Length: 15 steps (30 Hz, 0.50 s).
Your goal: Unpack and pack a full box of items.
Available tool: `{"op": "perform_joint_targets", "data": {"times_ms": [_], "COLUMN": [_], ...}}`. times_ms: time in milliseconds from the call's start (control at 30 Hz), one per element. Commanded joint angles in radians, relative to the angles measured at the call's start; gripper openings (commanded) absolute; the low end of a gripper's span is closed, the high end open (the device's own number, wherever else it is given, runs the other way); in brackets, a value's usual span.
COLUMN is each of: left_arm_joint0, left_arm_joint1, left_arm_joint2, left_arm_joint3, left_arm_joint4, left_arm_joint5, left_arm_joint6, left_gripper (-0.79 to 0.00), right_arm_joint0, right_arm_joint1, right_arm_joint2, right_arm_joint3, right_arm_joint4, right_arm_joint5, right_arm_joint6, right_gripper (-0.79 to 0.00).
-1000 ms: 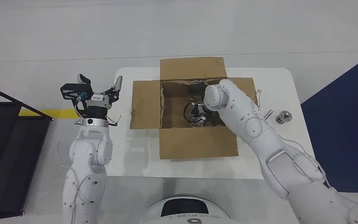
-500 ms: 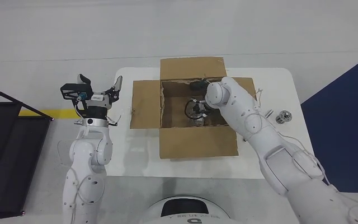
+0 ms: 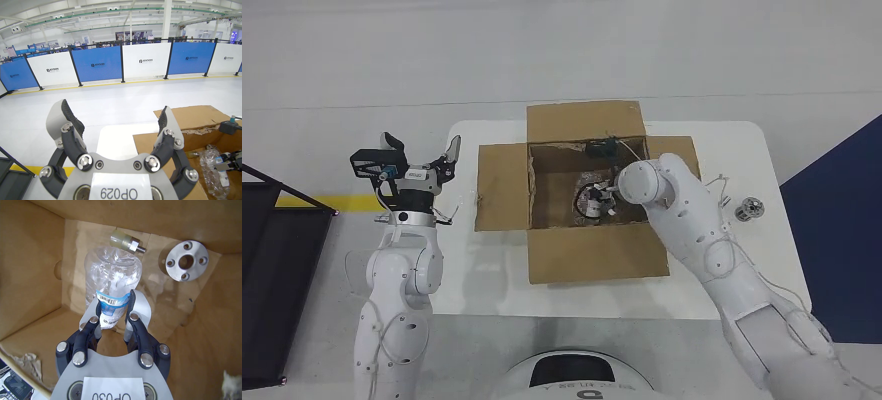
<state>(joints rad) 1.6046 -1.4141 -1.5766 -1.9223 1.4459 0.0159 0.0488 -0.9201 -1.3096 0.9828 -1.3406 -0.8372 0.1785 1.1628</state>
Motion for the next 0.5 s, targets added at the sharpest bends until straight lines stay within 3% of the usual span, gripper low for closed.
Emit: {"op": "perform_joint_targets", "data": {"times_ms": [0,267,467], "left_arm_joint0": [0.0,0.0,0.0], "left_arm_joint1": [0.0,0.0,0.0], "left_arm_joint2": [0.0,0.0,0.0], "left_arm_joint3": [0.0,0.0,0.0], "left_arm_joint4": [0.0,0.0,0.0], "left_arm_joint5": [0.0,0.0,0.0], "left_arm_joint6": [0.0,0.0,0.0], "left_gripper": [0.0,0.0,0.0], "right_arm_joint0": [-0.051,-0.241,-0.305], "right_arm_joint1": [0.014,0.061,0.075], "right_arm_joint2": [0.035,0.171,0.217], "right_arm_joint3": [-0.09,-0.423,-0.523], "right_arm_joint4": [-0.021,-0.123,-0.173], "right_arm_joint5": [-0.001,-0.038,-0.042], "right_arm_joint6": [0.008,-0.012,-0.029], "right_gripper": [-0.785,-0.785,-0.785]}}
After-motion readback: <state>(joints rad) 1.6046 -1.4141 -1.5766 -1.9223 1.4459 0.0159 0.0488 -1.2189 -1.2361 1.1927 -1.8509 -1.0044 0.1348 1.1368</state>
